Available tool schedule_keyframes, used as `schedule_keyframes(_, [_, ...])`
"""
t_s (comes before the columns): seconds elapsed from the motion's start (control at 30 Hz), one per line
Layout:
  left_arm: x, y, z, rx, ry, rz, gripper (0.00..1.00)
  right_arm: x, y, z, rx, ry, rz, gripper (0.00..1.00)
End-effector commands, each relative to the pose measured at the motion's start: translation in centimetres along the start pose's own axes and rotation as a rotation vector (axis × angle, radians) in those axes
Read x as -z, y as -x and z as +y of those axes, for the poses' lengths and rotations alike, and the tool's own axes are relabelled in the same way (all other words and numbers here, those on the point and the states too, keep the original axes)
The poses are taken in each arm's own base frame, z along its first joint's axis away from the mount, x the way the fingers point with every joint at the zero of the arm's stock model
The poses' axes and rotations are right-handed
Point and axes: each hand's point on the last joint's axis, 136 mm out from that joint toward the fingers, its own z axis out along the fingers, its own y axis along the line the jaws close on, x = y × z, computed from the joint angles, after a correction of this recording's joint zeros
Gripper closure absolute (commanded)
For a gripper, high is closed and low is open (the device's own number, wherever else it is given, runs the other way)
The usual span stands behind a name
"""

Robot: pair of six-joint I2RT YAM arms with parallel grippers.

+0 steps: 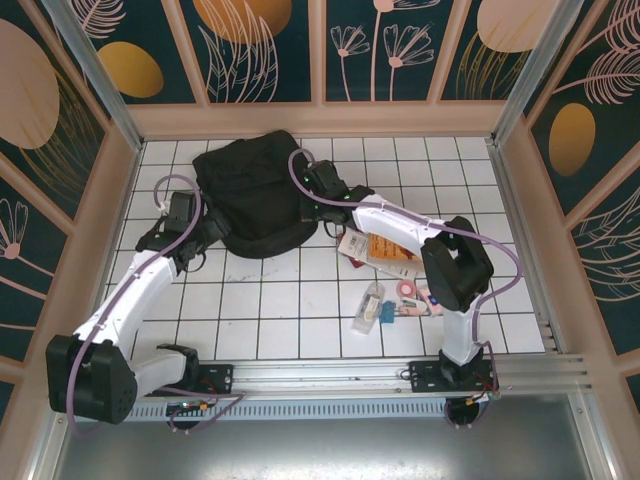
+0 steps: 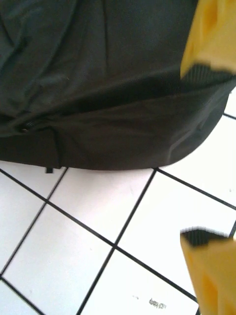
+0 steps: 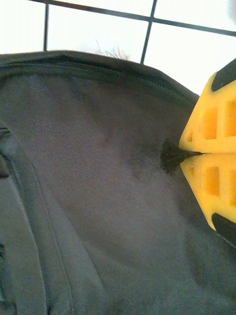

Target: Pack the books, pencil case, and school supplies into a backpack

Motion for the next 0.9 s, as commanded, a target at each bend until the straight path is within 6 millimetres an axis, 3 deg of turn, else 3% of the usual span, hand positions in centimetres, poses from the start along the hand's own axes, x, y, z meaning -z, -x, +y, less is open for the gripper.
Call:
schedule_keyframes(0.0, [4.6, 3.6, -1.6, 0.058, -0.045, -0.082, 0.03, 1.8, -0.5, 3.1, -0.199, 0.079, -0.024, 1.0])
schedule_keyframes(0.1, [6.9, 4.8, -1.5, 0.086, -0.04, -0.114, 0.02, 1.8, -2.7, 5.1, -0.334, 0.166, 0.02, 1.0])
schedule_keyframes(0.23, [6.9, 3.8, 0.7, 0.116, 0.038, -0.114, 0.02, 2.2, -4.3, 7.3, -0.411, 0.199, 0.037, 1.0])
schedule_keyframes(0.37, [4.8, 1.6, 3.9, 0.12, 0.162, -0.097, 0.01, 2.7, -5.3, 8.1, -0.442, 0.213, 0.03, 1.0])
schedule_keyframes(0.53, [-0.1, -0.8, 6.2, 0.108, 0.283, -0.047, 0.02, 2.7, -6.5, 8.7, -0.444, 0.221, 0.041, 1.0])
schedule_keyframes(0.67, [-3.5, 0.6, 4.6, 0.126, 0.279, -0.069, 0.04, 2.5, -7.4, 9.4, -0.413, 0.235, 0.057, 1.0])
schedule_keyframes(0.77, [-5.8, 4.0, 2.0, 0.086, 0.276, -0.123, 0.04, 2.2, -7.9, 9.7, -0.393, 0.247, 0.073, 1.0])
schedule_keyframes(0.87, [-8.9, 5.7, -0.7, 0.01, 0.251, -0.103, 0.04, 2.0, -8.1, 9.8, -0.374, 0.256, 0.076, 1.0])
